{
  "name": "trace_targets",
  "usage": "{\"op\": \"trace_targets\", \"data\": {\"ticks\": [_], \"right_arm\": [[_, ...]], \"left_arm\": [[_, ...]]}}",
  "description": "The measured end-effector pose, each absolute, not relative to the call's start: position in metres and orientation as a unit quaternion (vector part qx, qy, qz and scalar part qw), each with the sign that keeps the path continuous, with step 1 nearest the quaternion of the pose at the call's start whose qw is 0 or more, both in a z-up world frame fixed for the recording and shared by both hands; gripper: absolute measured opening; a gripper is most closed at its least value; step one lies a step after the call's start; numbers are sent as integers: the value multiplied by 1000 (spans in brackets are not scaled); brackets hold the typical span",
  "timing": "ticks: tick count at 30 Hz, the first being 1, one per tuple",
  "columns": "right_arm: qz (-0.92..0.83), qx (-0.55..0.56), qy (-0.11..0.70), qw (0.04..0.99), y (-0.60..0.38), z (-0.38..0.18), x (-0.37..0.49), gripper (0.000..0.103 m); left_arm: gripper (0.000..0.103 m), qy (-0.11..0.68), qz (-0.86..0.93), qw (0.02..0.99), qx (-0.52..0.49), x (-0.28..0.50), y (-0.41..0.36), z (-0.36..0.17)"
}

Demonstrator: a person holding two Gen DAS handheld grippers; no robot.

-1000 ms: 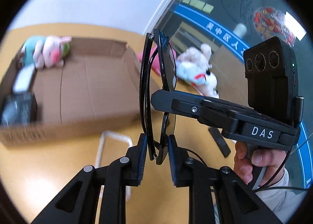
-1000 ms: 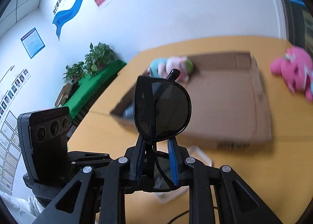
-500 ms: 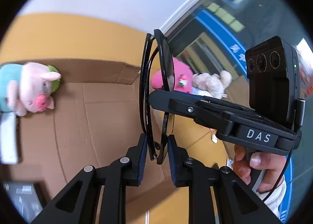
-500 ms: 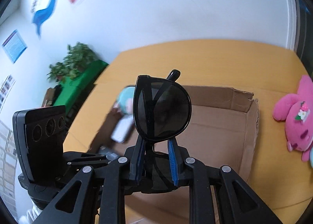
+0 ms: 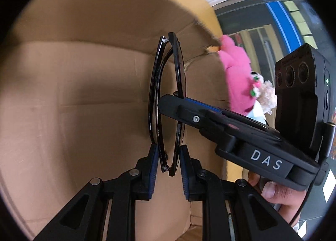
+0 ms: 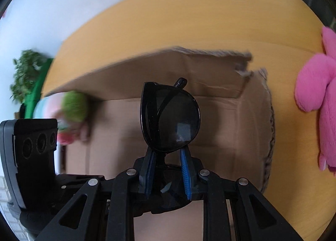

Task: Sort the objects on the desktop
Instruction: 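Carry the sunglasses into the cardboard box with the left gripper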

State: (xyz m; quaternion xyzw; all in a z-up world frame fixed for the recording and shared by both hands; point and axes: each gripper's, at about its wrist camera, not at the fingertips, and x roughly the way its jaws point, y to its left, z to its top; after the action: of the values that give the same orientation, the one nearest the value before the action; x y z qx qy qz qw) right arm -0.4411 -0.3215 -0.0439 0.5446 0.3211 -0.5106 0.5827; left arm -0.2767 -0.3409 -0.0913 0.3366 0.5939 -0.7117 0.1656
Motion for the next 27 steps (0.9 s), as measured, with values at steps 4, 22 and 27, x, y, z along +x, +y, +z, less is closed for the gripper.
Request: {"op": "trace_targets", "data": {"ticks": [4, 22, 27], "right_arm": [[-527, 550, 337, 553, -322, -59, -447, 22], [-587, 555, 326, 492, -325, -57, -449, 29], [-577, 541, 356, 497, -323, -55, -436, 41]], "left_arm": [[19, 612, -702, 155, 330, -286, -340, -105], [21, 570, -727, 208, 322, -269, -327, -55], [21, 522, -756, 237, 317, -230, -300, -9]]}}
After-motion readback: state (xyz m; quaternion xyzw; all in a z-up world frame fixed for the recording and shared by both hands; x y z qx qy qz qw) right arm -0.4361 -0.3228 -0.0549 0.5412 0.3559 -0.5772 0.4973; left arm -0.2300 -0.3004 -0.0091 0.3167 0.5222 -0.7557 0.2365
